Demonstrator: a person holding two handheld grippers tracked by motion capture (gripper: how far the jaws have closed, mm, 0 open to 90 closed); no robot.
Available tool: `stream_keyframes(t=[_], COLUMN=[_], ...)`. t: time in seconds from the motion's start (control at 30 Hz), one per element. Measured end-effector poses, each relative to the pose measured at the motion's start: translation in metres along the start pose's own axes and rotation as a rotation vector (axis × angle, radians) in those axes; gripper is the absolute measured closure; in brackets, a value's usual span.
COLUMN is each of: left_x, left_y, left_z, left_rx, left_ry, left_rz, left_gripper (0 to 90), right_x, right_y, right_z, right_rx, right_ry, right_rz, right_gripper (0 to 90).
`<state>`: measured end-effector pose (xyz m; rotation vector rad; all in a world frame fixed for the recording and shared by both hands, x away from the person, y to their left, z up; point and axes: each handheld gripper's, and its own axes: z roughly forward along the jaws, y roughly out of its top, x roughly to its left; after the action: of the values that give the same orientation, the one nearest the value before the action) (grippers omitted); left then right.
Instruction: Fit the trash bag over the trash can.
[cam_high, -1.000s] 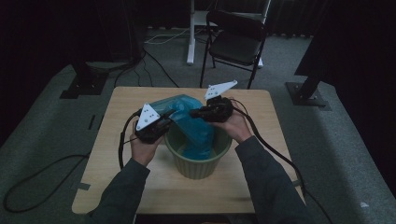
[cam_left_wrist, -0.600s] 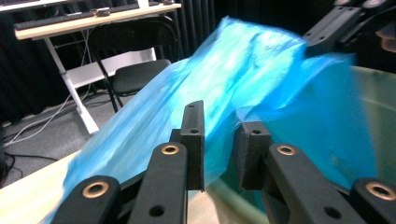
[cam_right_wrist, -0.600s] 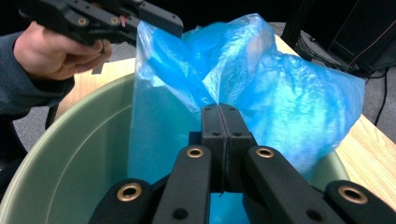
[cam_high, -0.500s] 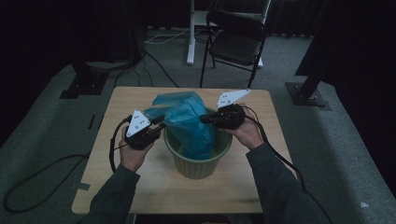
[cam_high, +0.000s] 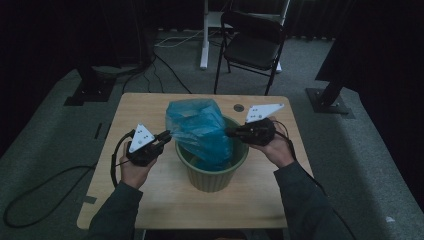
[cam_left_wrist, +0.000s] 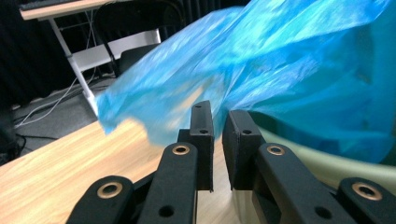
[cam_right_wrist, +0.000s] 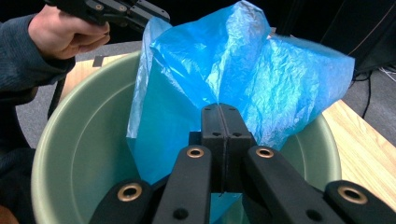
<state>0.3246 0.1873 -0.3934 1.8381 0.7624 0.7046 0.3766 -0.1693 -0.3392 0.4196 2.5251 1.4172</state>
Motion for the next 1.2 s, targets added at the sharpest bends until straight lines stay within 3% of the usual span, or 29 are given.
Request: stream_keyframes(t=[0.13,0.23,0.37,0.5,0.6,0.67,0.83,0.9,1.07,1.17,1.2], left_x=[0.007,0.012,0.014,0.012,0.009,0.007,0.0,-0.001,-0.004,-0.008,-0.009], left_y=[-0.007,-0.007,0.004,0.022,0.036,0.044,0.058,0.062,0.074,0.078,0.079], left_z=[-0.002,-0.005,-0.007,-0.006,0.001,0.009,0.032,0.038,0.051,0.06,0.063], left_rx=[0.02,0.007,-0.025,-0.061,-0.069,-0.054,-0.014,-0.013,-0.005,0.051,0.078], left_ry=[0.019,0.033,0.034,0.003,-0.041,-0.094,-0.199,-0.247,-0.295,-0.316,-0.326], left_rz=[-0.034,-0.065,-0.075,-0.069,-0.061,-0.067,-0.024,-0.026,-0.001,0.017,0.024], left_gripper=[82.2,78.7,71.6,64.8,60.9,57.0,49.1,46.8,41.7,40.8,45.0], right_x=[0.002,0.002,0.004,0.008,0.009,0.01,0.012,0.012,0.013,0.014,0.014], right_y=[-0.009,-0.015,-0.017,-0.018,-0.018,-0.018,-0.015,-0.014,-0.012,-0.012,-0.011], right_z=[-0.009,-0.013,-0.011,-0.006,-0.002,0.0,0.004,0.005,0.007,0.008,0.009], right_rx=[-0.001,-0.011,-0.01,-0.009,-0.009,-0.008,-0.005,-0.004,0.002,-0.003,-0.003], right_ry=[-0.006,0.004,0.012,0.025,0.034,0.037,0.043,0.047,0.053,0.059,0.061], right_rz=[0.011,0.026,0.025,0.019,0.014,0.014,0.003,-0.001,-0.007,-0.011,-0.011], right_gripper=[90.0,90.0,90.0,90.0,90.0,90.0,90.0,90.0,90.0,90.0,90.0])
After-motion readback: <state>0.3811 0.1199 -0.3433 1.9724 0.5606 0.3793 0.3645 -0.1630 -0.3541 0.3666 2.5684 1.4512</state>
